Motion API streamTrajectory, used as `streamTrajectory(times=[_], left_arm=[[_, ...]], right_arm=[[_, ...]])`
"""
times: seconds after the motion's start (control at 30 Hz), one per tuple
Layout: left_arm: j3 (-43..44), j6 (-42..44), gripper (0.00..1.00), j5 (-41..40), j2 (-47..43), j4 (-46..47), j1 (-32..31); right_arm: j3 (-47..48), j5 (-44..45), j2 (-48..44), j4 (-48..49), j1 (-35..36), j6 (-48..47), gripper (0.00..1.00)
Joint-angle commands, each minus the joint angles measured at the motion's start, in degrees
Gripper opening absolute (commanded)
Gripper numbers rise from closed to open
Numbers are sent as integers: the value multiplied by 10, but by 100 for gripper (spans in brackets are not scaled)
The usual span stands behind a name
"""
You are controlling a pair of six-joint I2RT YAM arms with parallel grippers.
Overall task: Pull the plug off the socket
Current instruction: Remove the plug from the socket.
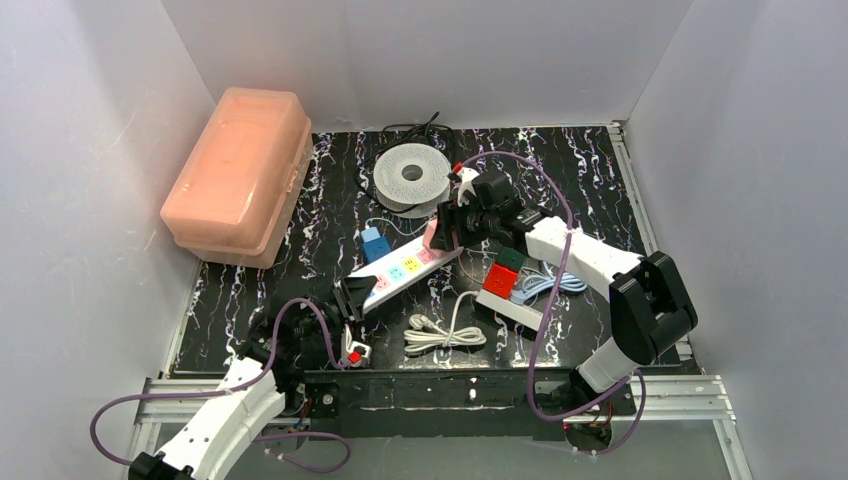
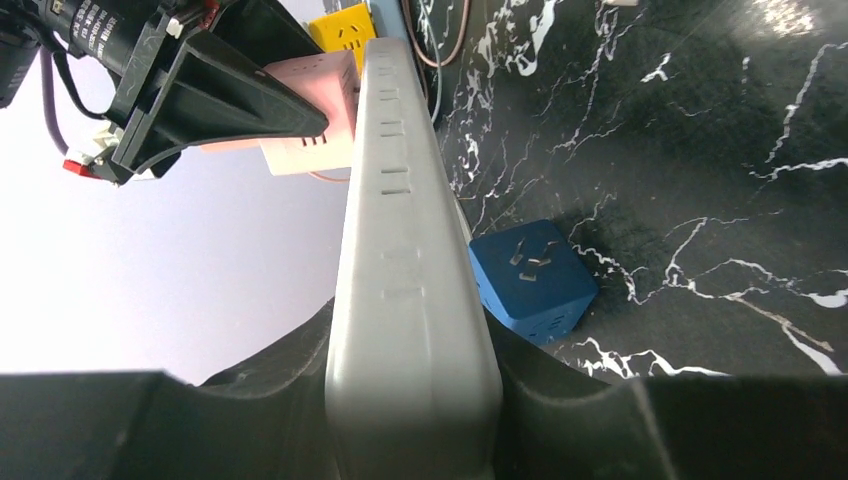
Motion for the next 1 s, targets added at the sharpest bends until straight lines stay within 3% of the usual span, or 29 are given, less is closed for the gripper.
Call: streamTrajectory(times=[0.0, 0.43, 0.5, 0.6, 0.67, 0.83, 0.9, 0.97], left_arm=[[-19, 16, 0, 58, -1, -115, -6], [-7, 30, 0, 52, -28, -265, -5], [-15, 31, 15, 50, -39, -284, -5], [-34, 48, 25, 50, -62, -326, -6], [-43, 53, 58, 49, -76, -362, -5], [-35, 62, 80, 29, -86, -463, -5], [-30, 62, 96, 17, -80, -483, -5], [-26, 57, 98, 7, -68, -488, -5]], right_arm=[[11, -50, -56, 89, -2, 34, 1], [-20, -30, -101, 102, -2, 26, 1], [-14, -28, -105, 99, -2, 20, 1], [-5, -29, -111, 73, -2, 13, 1], [1, -33, -117, 63, -2, 8, 1], [26, -53, -120, 19, -2, -9, 1], [39, -56, -120, 2, -1, -17, 1], [54, -57, -122, -10, 1, -27, 1]])
